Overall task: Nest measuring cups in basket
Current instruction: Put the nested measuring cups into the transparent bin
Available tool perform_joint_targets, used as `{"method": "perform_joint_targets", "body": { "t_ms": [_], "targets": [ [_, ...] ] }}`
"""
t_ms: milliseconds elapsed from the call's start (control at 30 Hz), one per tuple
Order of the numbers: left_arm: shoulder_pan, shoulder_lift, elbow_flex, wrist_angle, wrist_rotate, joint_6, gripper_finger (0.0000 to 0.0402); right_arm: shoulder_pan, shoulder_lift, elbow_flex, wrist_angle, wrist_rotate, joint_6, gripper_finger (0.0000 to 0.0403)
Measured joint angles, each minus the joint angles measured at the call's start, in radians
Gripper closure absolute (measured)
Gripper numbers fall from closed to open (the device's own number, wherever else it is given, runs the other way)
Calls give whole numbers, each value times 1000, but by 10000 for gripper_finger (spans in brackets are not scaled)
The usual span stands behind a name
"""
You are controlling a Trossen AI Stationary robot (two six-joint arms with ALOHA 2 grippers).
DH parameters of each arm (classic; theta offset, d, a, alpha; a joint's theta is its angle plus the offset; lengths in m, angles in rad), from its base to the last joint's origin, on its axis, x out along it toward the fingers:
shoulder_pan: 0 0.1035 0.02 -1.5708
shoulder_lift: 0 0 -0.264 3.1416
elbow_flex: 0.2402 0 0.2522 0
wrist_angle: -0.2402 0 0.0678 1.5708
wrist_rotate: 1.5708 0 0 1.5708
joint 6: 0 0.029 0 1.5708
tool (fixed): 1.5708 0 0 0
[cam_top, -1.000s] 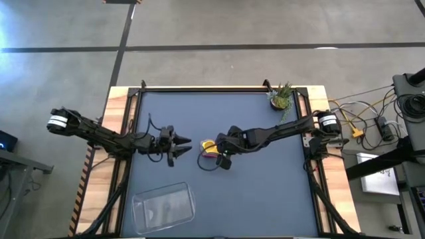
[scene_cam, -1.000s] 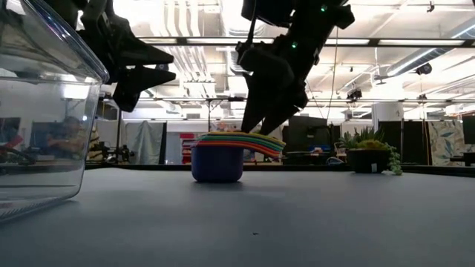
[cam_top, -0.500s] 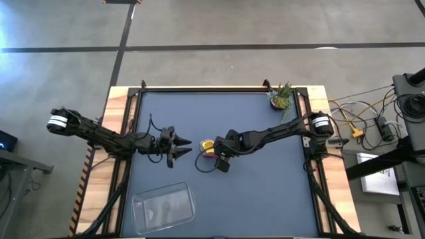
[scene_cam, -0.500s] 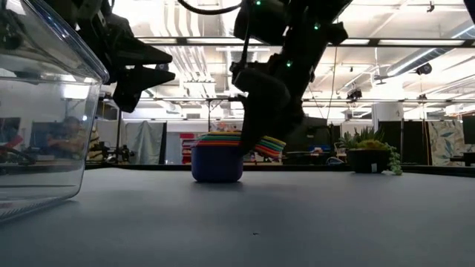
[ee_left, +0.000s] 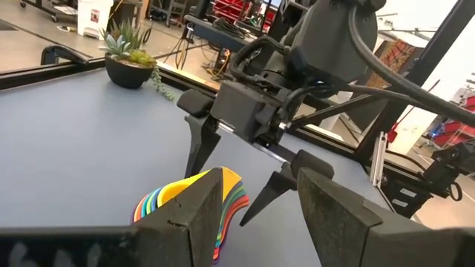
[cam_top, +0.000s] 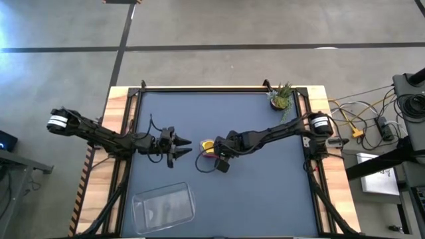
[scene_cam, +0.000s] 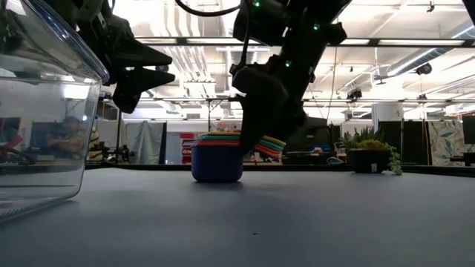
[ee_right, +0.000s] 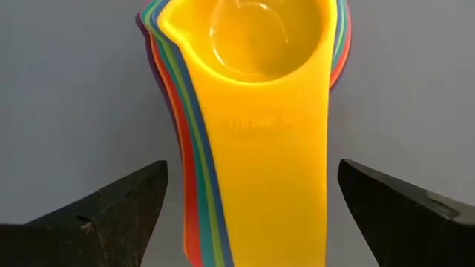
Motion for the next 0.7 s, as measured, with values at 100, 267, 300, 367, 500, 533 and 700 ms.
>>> {"method": "perform_joint_targets", "body": {
  "t_ms": [100, 267, 300, 367, 500, 533, 700],
  "targets": [
    [0, 0, 0, 0, 0, 0, 242, 0, 11, 0, 0, 0, -1, 32],
    [0, -1, 0, -1, 0, -2, 242, 0, 33, 2, 0, 0, -13, 78],
    [0, -1, 0, -1, 0, -3, 242, 0, 34, 3, 1, 0, -20, 88],
    [0, -1, 0, -2, 0, -3, 242, 0, 35, 4, 1, 0, -38, 111],
    [0, -1, 0, -19, 0, -3, 242, 0, 35, 8, 1, 7, -62, 162],
    [0, -1, 0, -23, 0, -3, 242, 0, 35, 10, 1, 7, -65, 175],
    [0, -1, 0, -23, 0, -3, 242, 0, 34, 13, 1, 7, -80, 242]
  ]
}}
